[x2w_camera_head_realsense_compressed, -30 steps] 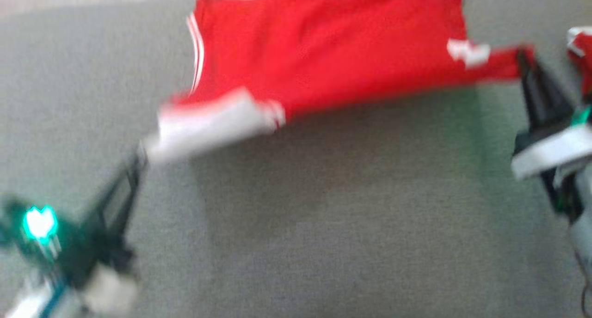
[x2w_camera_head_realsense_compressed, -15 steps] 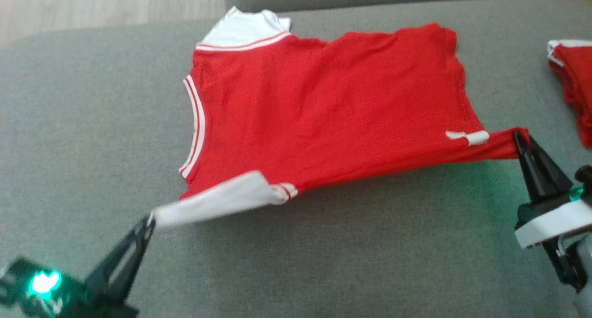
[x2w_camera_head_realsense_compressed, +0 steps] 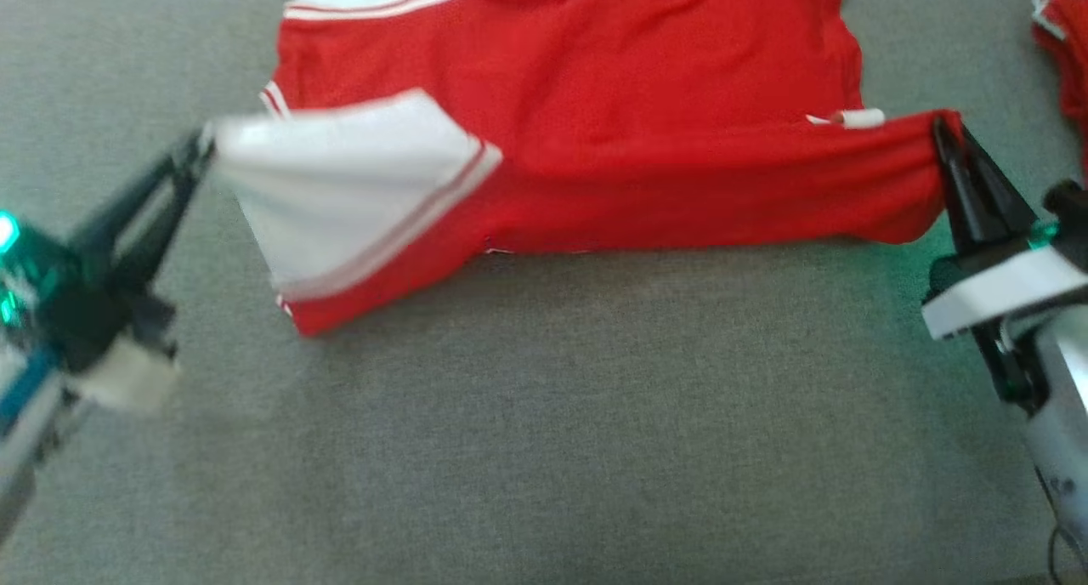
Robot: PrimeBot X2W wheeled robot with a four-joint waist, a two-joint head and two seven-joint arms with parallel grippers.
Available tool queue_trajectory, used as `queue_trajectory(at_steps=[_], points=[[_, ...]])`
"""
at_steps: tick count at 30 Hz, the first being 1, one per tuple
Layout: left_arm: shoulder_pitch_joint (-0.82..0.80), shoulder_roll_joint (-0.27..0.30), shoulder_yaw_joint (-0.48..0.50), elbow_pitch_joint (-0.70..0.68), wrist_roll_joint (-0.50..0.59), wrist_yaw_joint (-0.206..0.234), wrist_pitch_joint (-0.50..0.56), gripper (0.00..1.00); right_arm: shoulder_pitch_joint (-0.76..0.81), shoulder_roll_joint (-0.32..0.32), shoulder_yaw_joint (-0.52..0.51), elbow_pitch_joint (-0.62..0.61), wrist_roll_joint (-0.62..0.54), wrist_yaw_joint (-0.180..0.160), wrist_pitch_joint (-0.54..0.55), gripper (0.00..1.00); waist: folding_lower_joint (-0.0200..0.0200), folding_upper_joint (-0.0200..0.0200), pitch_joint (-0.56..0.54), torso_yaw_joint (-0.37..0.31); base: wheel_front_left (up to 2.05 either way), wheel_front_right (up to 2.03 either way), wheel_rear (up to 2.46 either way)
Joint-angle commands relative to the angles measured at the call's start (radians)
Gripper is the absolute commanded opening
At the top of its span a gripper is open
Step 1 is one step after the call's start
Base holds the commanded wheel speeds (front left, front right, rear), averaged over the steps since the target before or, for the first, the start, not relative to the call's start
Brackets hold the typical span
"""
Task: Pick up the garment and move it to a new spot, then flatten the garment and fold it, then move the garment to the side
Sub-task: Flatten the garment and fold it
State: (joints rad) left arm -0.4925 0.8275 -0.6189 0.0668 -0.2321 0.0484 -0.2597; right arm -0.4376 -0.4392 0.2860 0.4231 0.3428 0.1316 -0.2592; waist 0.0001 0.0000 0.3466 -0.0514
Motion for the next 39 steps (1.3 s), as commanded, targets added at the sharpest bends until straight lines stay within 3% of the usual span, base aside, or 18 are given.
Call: queue_trajectory(at_steps=[1, 10, 11, 12, 13, 14, 15, 16, 18, 20, 21, 28, 33, 39], points=[[-0.09, 0.029, 0.048, 0.016, 0.018, -0.017, -0.002, 0.0, -0.026, -0.009, 0.023, 0.0, -0.005, -0.001, -0.003, 0.0, -0.0001, 0.0, 0.027, -0.013, 0.0, 0.0, 0.0], [-0.31, -0.067, -0.043, 0.276, 0.074, -0.139, 0.01, 0.0, -0.143, 0.004, 0.082, 0.086, -0.021, -0.001, -0.003, 0.0, -0.0001, 0.0, 0.086, -0.012, 0.0, 0.0, 0.0], [-0.324, -0.075, -0.054, 0.309, 0.072, -0.147, 0.014, 0.0, -0.151, 0.005, 0.093, 0.093, -0.024, -0.001, -0.003, 0.04, -0.0001, 0.0, 0.09, -0.011, 0.0, 0.0, 0.0], [-0.336, -0.085, -0.06, 0.341, 0.068, -0.151, 0.016, 0.0, -0.157, 0.006, 0.104, 0.101, -0.025, -0.001, -0.003, 0.16, -0.0001, 0.0, 0.093, -0.011, 0.0, 0.0, 0.0], [-0.346, -0.094, -0.065, 0.369, 0.064, -0.155, 0.015, 0.13, -0.164, 0.008, 0.112, 0.108, -0.026, -0.001, -0.003, 0.42, -0.0001, 0.0, 0.095, -0.01, 0.0, 0.0, 0.0], [-0.353, -0.103, -0.065, 0.395, 0.059, -0.156, 0.014, 0.4, -0.17, 0.011, 0.115, 0.113, -0.026, -0.001, -0.003, 0.94, -0.0001, 0.0, 0.097, -0.01, 0.0, 0.0, 0.0], [-0.359, -0.112, -0.061, 0.415, 0.056, -0.148, 0.012, 1.0, -0.176, 0.014, 0.11, 0.114, -0.027, -0.001, -0.003, 1.0, -0.0001, 0.0, 0.097, -0.01, 0.0, 0.0, 0.0], [-0.36, -0.124, -0.051, 0.428, 0.049, -0.132, 0.009, 1.0, -0.179, 0.018, 0.101, 0.113, -0.03, -0.001, -0.003, 1.0, -0.0001, 0.0, 0.097, -0.01, 0.0, 0.0, 0.0], [-0.319, -0.172, 0.009, 0.445, -0.018, -0.057, 0.003, 1.0, -0.169, 0.028, 0.074, 0.101, -0.049, -0.001, -0.003, 1.0, -0.0001, 0.0, 0.084, -0.009, 0.0, 0.0, 0.0], [-0.256, -0.237, 0.092, 0.442, -0.138, -0.002, 0.002, 1.0, -0.151, 0.038, 0.042, 0.093, -0.059, -0.001, -0.003, 1.0, -0.0001, 0.0, 0.072, -0.005, 0.0, 0.0, 0.0], [-0.256, -0.237, 0.092, 0.442, -0.138, -0.002, 0.002, 1.0, -0.151, 0.038, 0.042, 0.093, -0.059, -0.001, -0.003, 1.0, -0.0001, 0.0, 0.072, -0.005, 0.0, 0.0, 0.0], [-0.004, -0.375, 0.176, 0.294, -0.344, 0.098, 0.033, 1.0, -0.061, 0.078, -0.056, 0.09, -0.062, -0.001, -0.003, 1.0, -0.0001, 0.0, 0.019, 0.008, 0.0, 0.0, 0.0], [0.148, -0.409, 0.15, 0.176, -0.374, 0.173, 0.101, 1.0, -0.036, 0.091, -0.067, 0.095, -0.075, -0.001, -0.003, 1.0, -0.0001, 0.0, -0.008, 0.006, 0.0, 0.0, 0.0], [0.249, -0.396, 0.091, 0.087, -0.364, 0.239, 0.231, 1.0, -0.027, 0.094, -0.068, 0.1, -0.077, -0.001, -0.003, 1.0, -0.0001, 0.0, -0.021, 0.004, 0.0, 0.0, 0.0]])
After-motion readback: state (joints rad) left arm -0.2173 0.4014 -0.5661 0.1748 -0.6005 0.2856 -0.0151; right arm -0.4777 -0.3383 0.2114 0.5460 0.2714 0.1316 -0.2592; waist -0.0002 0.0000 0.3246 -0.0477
